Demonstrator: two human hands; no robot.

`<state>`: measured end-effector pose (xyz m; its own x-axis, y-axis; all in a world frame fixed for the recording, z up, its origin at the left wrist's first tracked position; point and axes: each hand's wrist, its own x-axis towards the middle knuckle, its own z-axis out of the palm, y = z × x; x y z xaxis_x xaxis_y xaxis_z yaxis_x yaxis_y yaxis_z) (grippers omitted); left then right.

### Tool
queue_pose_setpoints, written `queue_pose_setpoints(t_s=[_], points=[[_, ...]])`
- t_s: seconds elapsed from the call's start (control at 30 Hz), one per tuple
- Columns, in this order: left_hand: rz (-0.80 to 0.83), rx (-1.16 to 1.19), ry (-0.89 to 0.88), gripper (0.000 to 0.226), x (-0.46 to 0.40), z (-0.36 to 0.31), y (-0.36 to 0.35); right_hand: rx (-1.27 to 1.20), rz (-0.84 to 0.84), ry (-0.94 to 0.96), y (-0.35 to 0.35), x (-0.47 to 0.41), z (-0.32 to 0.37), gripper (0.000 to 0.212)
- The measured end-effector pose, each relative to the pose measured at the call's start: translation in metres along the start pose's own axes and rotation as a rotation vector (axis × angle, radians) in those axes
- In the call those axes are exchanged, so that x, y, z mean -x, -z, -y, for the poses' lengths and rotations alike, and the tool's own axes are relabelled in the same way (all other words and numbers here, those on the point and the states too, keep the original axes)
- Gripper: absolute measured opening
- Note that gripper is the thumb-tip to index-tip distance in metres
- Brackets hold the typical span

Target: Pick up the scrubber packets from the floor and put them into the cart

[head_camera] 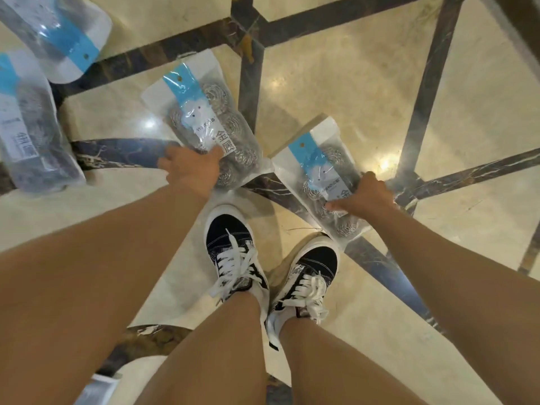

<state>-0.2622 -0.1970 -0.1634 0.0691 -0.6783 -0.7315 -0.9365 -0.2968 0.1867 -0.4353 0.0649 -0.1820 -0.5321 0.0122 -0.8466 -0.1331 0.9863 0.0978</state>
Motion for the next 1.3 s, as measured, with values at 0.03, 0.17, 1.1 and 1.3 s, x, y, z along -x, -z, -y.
queue_pose_setpoints(t_s=[0.03,0.17,1.1,1.3], points=[[0.065,0.149,0.153,0.092,0.004,-0.004,-0.002,0.028,0.007,0.006,0.006,0.002,0.001,0.092],[0.17,0.48,0.261,0.072,-0.008,-0.016,-0.006,-0.113,-0.012,0.066,0.028,0.015,0.008,0.069],[0.123,0.49,-0.343,0.071,0.397,-0.146,0.363,-1.168,-0.171,0.432,0.347,0.477,0.039,0.071],[0.132,0.443,-0.48,0.079,0.521,-0.181,0.455,-1.194,-0.3,0.534,0.418,0.611,-0.01,0.025]])
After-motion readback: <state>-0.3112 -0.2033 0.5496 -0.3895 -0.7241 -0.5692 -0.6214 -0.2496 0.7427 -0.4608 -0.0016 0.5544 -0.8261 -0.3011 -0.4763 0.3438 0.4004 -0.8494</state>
